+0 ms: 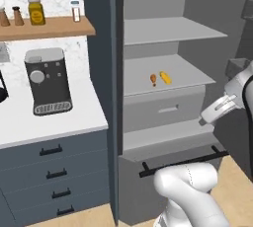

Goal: Place one corn and one chicken drumstick in each tupperware on the nearby counter, to pack two identical lunches.

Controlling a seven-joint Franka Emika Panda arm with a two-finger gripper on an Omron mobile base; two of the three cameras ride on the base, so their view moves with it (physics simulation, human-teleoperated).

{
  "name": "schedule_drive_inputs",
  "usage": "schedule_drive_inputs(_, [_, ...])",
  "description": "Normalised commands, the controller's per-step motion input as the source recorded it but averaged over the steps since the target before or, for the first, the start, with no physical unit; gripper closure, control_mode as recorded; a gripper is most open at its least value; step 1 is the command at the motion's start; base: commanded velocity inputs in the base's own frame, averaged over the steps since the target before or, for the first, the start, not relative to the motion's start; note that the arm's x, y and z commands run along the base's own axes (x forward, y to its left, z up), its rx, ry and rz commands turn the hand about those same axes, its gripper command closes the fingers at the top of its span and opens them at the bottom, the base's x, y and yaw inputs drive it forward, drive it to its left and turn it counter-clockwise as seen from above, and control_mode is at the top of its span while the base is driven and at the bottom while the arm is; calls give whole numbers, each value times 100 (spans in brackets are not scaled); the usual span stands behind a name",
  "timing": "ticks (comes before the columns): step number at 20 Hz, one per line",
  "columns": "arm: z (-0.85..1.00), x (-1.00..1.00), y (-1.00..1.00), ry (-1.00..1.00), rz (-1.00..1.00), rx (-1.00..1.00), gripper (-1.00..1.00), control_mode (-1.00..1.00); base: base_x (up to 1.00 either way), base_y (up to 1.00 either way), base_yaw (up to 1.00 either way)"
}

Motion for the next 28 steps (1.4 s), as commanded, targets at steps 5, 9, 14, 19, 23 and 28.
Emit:
schedule_drive_inputs(5, [0, 0, 0, 0, 0, 0, -100, 100, 57, -50, 1])
schedule_drive_inputs(9, [0, 0, 0, 0, 0, 0, -100, 100, 28, -34, 0])
schedule_drive_inputs(14, [0, 30, -16, 0, 0, -10, -100, -100, 9, -9, 0])
schedule_drive_inputs(19, [0, 92, -11, 0, -17, -13, -100, -100, 0, 0, 0])
schedule_drive_inputs(23, [0, 96, -7, 0, -14, 0, -100, -100, 0, 0, 0])
schedule_drive_inputs(28, [-6, 87, -26, 0, 0, 0, -100, -100, 0, 0, 0])
